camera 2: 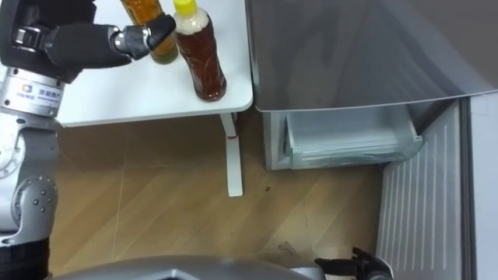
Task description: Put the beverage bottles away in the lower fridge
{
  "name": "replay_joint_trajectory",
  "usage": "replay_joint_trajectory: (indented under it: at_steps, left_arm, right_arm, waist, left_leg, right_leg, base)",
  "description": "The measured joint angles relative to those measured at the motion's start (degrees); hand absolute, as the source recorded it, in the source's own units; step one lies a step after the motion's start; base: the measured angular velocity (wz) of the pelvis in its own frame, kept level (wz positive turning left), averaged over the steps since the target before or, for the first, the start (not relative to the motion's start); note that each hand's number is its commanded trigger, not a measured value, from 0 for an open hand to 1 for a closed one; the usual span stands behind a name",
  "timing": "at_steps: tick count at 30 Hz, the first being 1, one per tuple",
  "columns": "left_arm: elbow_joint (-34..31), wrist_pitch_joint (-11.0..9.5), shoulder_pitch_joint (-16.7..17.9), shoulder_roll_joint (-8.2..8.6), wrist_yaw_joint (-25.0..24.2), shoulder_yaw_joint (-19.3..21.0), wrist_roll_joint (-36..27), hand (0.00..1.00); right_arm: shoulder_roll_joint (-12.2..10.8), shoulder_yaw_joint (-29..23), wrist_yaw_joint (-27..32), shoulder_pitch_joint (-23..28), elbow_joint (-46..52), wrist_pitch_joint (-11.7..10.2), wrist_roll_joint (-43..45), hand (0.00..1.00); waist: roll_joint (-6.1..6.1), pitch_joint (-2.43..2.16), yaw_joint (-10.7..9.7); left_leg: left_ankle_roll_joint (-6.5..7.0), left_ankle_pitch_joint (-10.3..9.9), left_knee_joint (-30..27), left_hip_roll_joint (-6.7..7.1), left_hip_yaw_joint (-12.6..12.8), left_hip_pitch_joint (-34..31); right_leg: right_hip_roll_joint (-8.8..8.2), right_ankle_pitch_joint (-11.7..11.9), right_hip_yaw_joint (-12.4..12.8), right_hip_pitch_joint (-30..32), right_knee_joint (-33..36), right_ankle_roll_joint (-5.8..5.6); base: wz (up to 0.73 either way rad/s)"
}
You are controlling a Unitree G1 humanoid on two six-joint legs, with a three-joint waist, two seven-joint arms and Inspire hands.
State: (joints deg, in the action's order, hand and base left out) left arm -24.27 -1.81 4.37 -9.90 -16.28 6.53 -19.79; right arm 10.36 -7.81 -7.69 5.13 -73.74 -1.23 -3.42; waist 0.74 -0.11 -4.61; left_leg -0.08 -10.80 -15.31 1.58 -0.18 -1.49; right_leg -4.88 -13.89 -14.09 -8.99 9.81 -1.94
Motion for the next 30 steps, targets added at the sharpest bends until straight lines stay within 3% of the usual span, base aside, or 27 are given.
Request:
replay_joint_trajectory:
  at_steps: [5, 8, 12, 19, 25, 27, 30]
  left_arm:
    - [0.0, 0.0, 0.0, 0.04, -2.1, -0.2, 0.0, 0.00]
    - [0.1, 0.0, 0.0, 0.04, -2.9, -1.0, -0.1, 0.00]
    - [0.2, 0.5, 0.0, 0.34, -3.5, -2.6, -1.0, 0.00]
    - [2.8, 1.4, 0.3, 0.38, -3.5, -3.5, -3.4, 0.00]
    - [6.1, 1.8, 1.2, 0.43, -4.7, -4.7, -7.1, 0.00]
    - [6.3, 1.8, 1.4, 0.41, -5.3, -4.5, -7.8, 0.00]
    - [6.6, 2.1, 1.7, 0.42, -5.7, -4.5, -10.0, 0.00]
  right_arm:
    - [0.0, 0.0, 0.0, -0.1, -0.1, 0.0, 0.0, 0.00]
    - [0.0, 0.0, 0.2, -0.4, -0.6, 0.0, -0.1, 0.00]
    - [0.0, -0.1, 0.9, -0.7, -0.6, 0.0, -0.3, 0.00]
    - [0.1, -0.1, 0.9, -0.9, -0.6, 0.1, -1.3, 0.00]
    - [-0.3, -0.1, 0.4, -1.2, -0.5, 0.4, -1.2, 0.00]
    - [-0.3, -0.1, -0.2, -1.2, -0.5, 1.3, -1.2, 0.00]
    - [-0.5, -0.1, -0.7, -1.2, -0.3, 1.7, -1.2, 0.00]
  waist:
    - [-0.08, 0.06, -0.1]
    - [-0.33, 0.33, -0.1]
    - [0.07, 0.62, -0.5]
    - [0.45, 0.71, -1.4]
    - [-0.12, 0.96, -1.5]
    - [-0.65, 0.64, -1.4]
    - [-1.06, 0.56, -1.3]
  left_leg:
    - [0.00, 0.0, 0.0, 0.01, 0.0, 0.1]
    - [0.01, 0.0, -0.1, 0.02, 0.0, 0.2]
    - [0.01, 0.0, 0.0, -0.02, 0.2, 0.2]
    - [0.01, 0.0, 0.7, -0.15, 1.0, 1.0]
    - [0.00, 0.0, 1.0, -0.25, 1.7, 1.2]
    - [0.01, 0.0, 1.0, -0.27, 1.9, 1.2]
    - [0.01, 0.0, 0.9, -0.27, 2.0, 1.2]
  right_leg:
    - [0.00, 0.0, 0.0, -0.1, 0.0, 0.00]
    - [0.00, 0.0, 0.0, -0.2, 0.0, 0.00]
    - [0.01, 0.0, 0.2, -0.1, 0.0, 0.00]
    - [-0.02, 0.0, 0.7, -0.3, 0.0, 0.00]
    - [-0.06, 0.0, 1.1, 0.0, -0.1, -0.01]
    - [-0.06, 0.0, 1.1, -0.1, 0.0, -0.01]
    - [-0.06, 0.0, 1.1, -0.1, 0.0, -0.01]
  base:
    - [0.00]
    - [0.00]
    - [0.00]
    - [-0.05]
    - [-0.05]
    - [0.00]
    - [0.00]
